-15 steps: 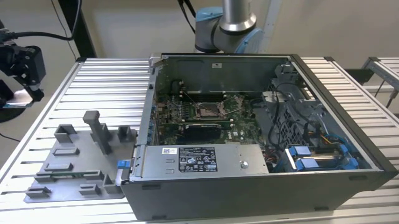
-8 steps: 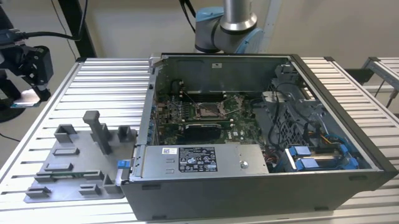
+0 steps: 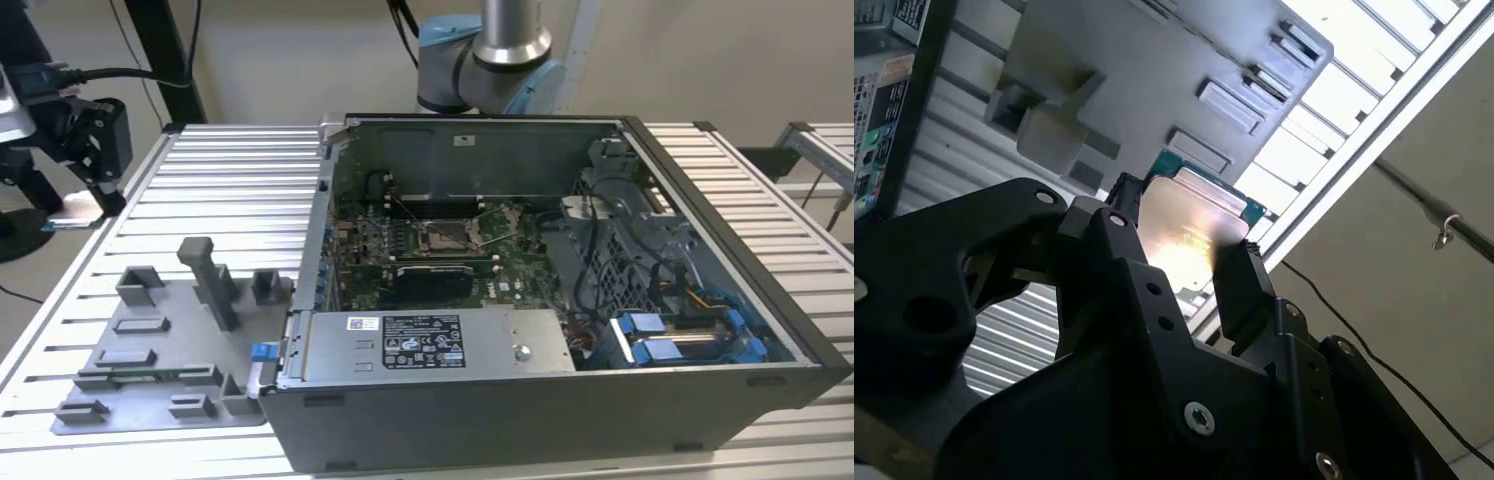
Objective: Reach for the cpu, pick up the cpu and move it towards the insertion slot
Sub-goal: 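Pick up the cpu and move it towards the insertion slot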
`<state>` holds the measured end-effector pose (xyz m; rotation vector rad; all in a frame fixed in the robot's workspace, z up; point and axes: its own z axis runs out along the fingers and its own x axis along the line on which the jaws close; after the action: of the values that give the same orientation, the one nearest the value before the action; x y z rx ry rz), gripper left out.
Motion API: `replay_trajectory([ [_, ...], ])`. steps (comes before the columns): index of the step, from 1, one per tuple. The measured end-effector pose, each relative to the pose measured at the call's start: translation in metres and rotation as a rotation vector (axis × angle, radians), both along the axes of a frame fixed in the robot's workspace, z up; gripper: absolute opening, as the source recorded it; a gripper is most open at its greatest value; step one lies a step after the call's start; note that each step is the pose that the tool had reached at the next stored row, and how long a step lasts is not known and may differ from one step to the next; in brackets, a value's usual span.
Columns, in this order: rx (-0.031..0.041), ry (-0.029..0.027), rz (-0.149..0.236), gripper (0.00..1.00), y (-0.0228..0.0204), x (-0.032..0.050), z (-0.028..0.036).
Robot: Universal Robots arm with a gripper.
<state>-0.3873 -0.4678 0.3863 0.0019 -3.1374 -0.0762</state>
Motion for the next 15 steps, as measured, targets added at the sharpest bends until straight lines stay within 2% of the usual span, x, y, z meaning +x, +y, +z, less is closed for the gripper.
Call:
replay_trajectory([
  [15, 0.0001, 0.0005, 0.000, 0.00, 0.0000, 0.0255, -0.0001],
])
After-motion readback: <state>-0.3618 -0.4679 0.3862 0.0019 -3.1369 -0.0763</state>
